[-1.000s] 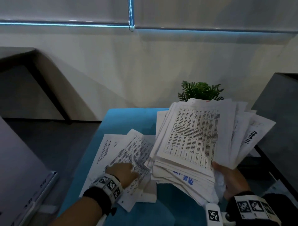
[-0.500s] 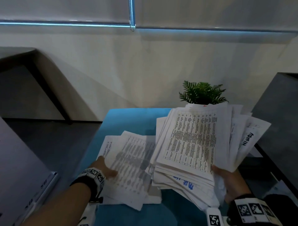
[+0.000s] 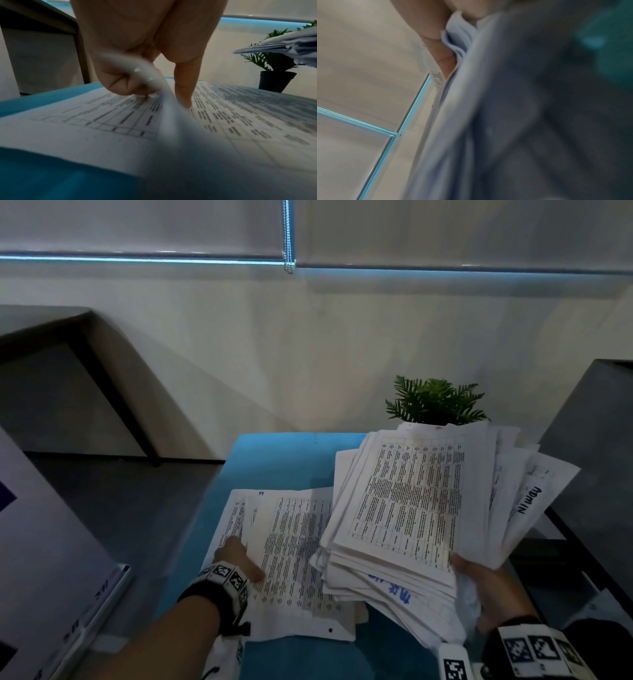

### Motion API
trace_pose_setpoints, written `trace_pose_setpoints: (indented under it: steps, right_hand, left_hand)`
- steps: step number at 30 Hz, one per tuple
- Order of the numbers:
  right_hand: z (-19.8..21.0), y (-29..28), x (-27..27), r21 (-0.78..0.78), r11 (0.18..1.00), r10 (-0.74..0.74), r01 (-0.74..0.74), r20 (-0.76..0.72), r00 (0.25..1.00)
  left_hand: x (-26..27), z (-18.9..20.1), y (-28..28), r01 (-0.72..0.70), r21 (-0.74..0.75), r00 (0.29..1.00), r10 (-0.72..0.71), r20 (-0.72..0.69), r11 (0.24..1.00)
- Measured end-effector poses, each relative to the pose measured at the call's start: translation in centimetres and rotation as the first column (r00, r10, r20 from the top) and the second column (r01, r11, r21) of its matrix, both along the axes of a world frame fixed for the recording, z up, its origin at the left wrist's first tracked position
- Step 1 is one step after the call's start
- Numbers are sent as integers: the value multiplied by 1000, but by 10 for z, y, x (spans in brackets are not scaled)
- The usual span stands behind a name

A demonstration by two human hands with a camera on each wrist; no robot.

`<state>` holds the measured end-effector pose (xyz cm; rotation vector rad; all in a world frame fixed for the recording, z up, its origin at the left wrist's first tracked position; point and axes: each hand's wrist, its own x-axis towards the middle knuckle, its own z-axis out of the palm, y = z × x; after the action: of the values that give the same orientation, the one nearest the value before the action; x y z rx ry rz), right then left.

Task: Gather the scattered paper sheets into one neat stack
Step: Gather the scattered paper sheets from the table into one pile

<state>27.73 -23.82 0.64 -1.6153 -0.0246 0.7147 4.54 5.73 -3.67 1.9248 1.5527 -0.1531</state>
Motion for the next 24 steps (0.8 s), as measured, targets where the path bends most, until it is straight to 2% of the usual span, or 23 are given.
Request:
trace_pose_setpoints:
  steps: [2, 6, 9, 12, 14, 18, 22, 24]
  right_hand:
    - [0, 0, 1, -9, 1000, -1, 1, -6, 1000]
    - [0, 0, 1, -17, 1000, -3, 3, -5, 1000]
    - [1, 0, 1, -12, 1000, -5, 5, -9, 1000]
    - [1, 1, -3, -17, 1000, -2, 2, -10, 1000]
    - [2, 2, -5, -22, 1000, -6, 6, -11, 1000]
    - [1, 3, -7, -32, 999, -2, 1, -18, 1000]
    - [0, 5, -6, -47, 999, -5, 4, -7, 1000]
    - [0, 5, -6, -64, 998, -12, 12, 0, 1000]
  left_hand:
    - [2, 0, -3, -79, -37, 991, 82, 104, 996]
    - [-9, 7, 12, -250, 62, 934, 223, 279, 966]
    - [-29, 11, 30, -194, 136, 968, 167, 187, 972]
    - [-47, -1, 37, -107, 85, 993, 102, 52, 991]
    - [-51, -11, 37, -68, 23, 997, 67, 30, 997]
    - [-45, -12, 34, -99, 32, 995, 99, 25, 995]
    - [-36, 0, 29, -204, 76, 966, 188, 179, 976]
    - [-35, 18, 26, -266, 154, 907, 193, 375, 952]
